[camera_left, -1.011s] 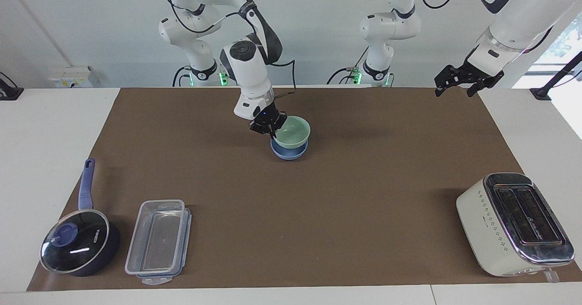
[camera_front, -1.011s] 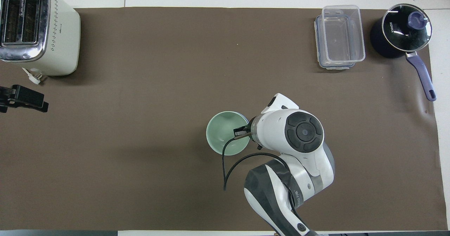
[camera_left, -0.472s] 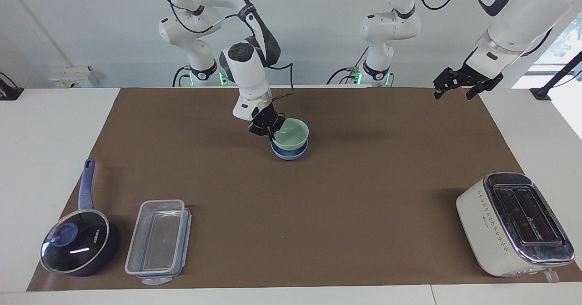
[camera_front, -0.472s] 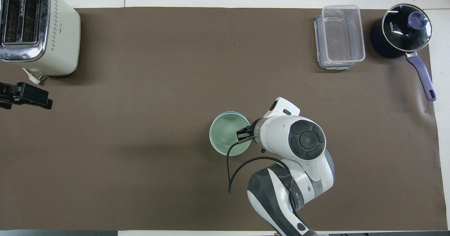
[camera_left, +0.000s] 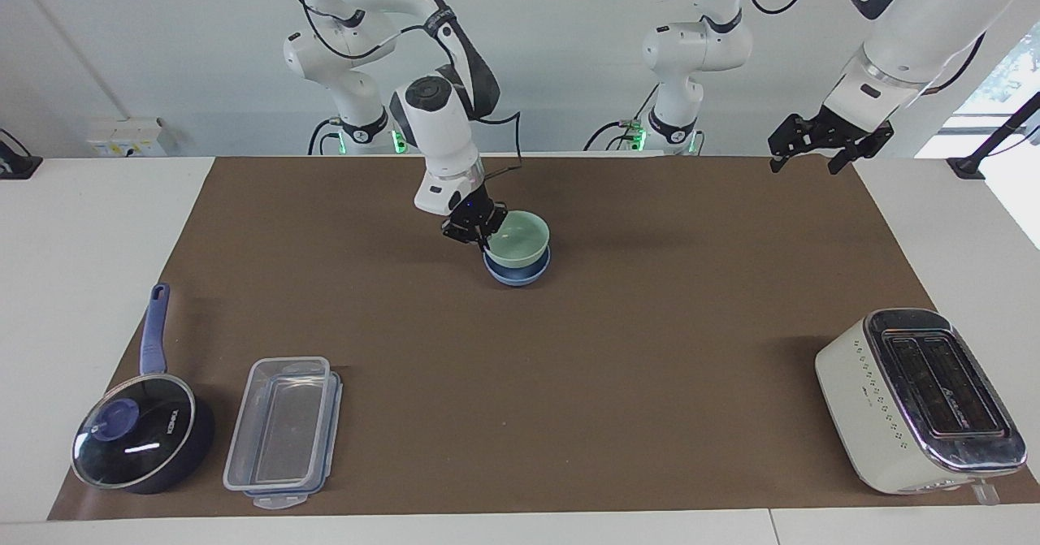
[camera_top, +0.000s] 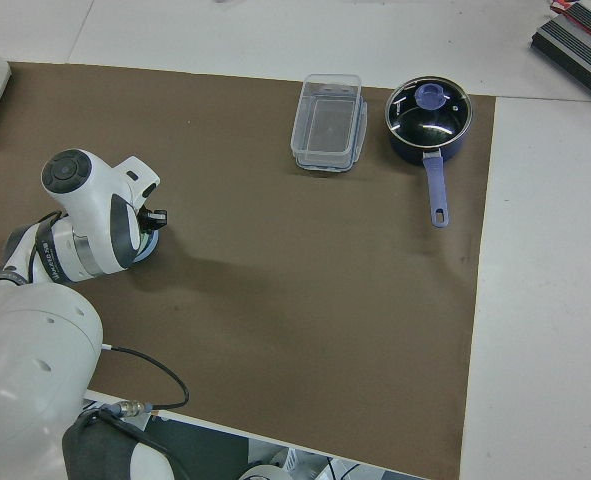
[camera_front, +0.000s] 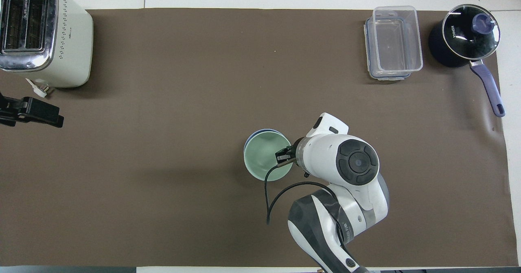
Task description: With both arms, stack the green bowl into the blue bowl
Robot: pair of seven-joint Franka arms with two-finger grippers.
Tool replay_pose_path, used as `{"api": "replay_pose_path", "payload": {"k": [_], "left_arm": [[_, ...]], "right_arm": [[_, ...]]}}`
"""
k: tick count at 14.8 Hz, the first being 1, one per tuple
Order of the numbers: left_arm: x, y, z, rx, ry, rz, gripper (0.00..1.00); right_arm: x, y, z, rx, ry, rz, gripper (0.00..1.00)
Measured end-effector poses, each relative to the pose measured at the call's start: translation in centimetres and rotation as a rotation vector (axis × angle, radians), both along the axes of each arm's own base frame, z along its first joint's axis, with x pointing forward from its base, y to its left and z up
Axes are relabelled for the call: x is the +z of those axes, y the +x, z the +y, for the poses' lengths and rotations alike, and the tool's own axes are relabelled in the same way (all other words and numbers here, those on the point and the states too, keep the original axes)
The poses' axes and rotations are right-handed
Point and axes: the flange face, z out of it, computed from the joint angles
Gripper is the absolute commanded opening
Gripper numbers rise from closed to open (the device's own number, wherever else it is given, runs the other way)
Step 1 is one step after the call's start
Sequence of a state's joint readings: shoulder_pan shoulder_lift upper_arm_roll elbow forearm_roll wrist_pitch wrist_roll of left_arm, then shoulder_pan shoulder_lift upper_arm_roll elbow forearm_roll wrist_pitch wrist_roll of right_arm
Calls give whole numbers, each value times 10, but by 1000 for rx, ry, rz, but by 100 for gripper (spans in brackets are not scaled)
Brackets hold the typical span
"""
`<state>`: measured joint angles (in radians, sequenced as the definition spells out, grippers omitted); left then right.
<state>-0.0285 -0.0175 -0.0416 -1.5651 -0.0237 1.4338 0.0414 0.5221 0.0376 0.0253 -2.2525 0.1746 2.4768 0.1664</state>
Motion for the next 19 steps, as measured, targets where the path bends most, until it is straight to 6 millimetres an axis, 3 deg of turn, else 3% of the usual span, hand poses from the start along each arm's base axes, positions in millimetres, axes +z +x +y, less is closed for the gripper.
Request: {"api": "replay_pose_path", "payload": {"k": [2,3,4,6,8,11,13,15,19], "left_arm": [[0,0,1,2,0,0,100],[0,0,2,3,0,0,100],[0,0,2,4,0,0,100],[0,0,2,4,0,0,100],[0,0,3,5,0,0,100],[0,0,3,6,0,0,100],[0,0,3,6,0,0,100],[0,0,4,7,0,0,100],[0,0,4,7,0,0,100]], "right_arm": [[2,1,0,3,3,-12,0],[3,2,0,3,6,-19,20],[3,2,0,4,7,-21,51],[3,2,0,4,7,-22,58],[3,2,0,5,7,-22,96],[8,4,-1,3,12,-30,100],[19,9,-12,-20,17,-39,100],[37,15,-39,-61,11,-16,100],[80,21,-112,-178,5,26,100]]}}
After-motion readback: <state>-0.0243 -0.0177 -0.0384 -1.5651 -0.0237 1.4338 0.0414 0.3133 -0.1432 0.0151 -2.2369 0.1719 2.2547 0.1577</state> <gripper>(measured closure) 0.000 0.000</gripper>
